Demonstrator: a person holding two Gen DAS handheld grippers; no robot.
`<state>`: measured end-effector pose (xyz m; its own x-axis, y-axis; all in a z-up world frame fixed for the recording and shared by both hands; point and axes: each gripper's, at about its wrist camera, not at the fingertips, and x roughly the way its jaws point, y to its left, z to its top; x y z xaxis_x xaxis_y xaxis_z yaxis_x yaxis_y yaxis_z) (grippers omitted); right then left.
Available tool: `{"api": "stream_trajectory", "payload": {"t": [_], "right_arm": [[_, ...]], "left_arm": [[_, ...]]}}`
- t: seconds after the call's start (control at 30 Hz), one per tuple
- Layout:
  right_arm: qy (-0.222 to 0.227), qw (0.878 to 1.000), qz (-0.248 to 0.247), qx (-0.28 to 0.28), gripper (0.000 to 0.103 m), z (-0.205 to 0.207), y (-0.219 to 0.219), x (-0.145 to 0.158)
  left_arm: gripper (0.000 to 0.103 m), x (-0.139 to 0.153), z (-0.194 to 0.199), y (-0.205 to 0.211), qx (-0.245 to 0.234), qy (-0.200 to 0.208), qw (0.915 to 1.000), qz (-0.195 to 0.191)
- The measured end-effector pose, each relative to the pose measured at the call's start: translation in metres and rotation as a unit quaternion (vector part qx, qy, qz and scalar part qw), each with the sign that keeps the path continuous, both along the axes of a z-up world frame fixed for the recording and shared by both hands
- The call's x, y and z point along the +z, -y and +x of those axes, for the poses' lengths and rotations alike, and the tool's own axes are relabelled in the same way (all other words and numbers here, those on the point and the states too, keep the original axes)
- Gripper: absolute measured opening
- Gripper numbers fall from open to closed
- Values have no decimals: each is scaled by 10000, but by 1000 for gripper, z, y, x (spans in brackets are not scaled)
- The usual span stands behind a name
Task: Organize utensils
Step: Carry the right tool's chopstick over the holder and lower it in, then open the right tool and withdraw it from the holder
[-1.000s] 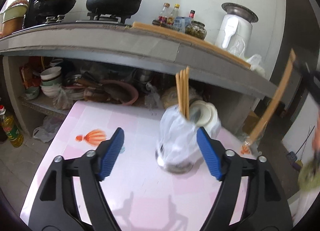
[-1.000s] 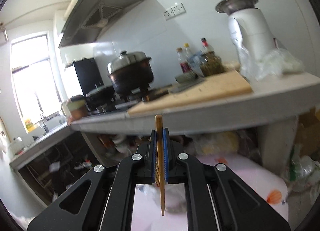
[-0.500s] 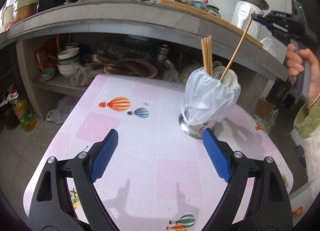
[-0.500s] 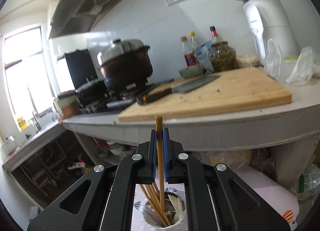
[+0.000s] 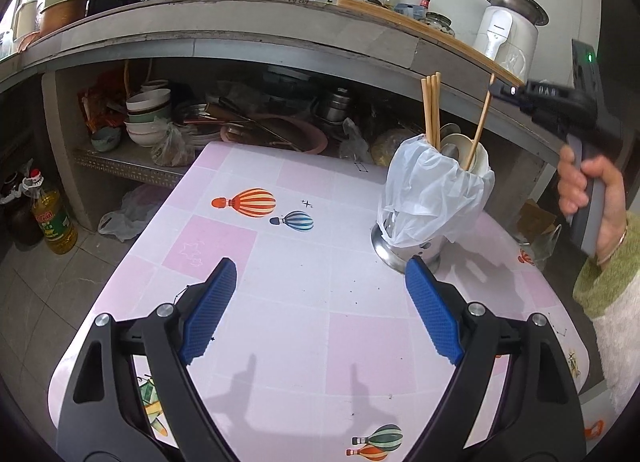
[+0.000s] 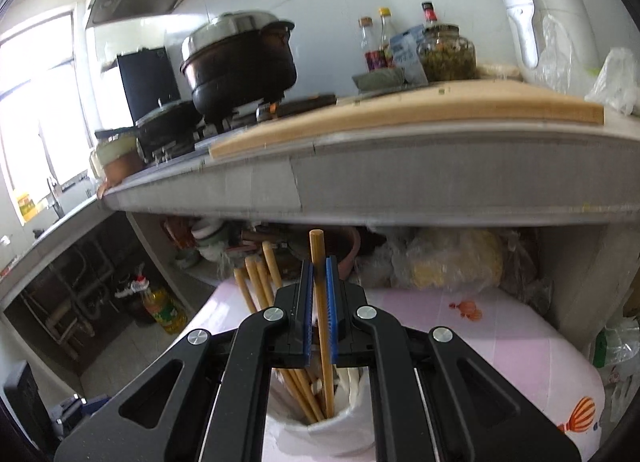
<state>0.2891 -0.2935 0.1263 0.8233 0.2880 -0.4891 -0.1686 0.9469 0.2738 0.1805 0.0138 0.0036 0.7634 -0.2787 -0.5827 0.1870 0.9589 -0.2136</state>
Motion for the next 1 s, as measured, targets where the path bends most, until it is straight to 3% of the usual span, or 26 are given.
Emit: {"api": "stream_trajectory", "payload": {"t": [0.2, 0.57, 0.6, 0.67, 0.73, 0.83, 1.0], "right_arm": [[-210, 9997, -100, 25, 7, -8, -2, -22], [-405, 9990, 95, -174, 10, -16, 12, -19], [-391, 9990, 101, -182, 14, -19, 12, -17], [-376, 9989, 133, -237, 39, -28, 13, -13], [-262, 9990, 195, -293, 43, -50, 15, -7], [-239, 9984, 139, -488, 62, -86, 12, -6], [-595, 9946, -88, -846, 84, -148, 0, -32]], "left_arm": [[83, 1, -2, 1, -14, 20, 10000, -16], [84, 7, -14, 3, -61, 97, 9999, -104], [84, 8, -16, 3, -67, 112, 9999, -105], [85, 11, -19, 2, -74, 144, 9998, -109], [86, 13, -23, 0, -81, 173, 9997, -141], [87, 16, -27, -2, -79, 189, 9996, -189], [88, 16, -32, -3, -164, 125, 9996, -200]]}}
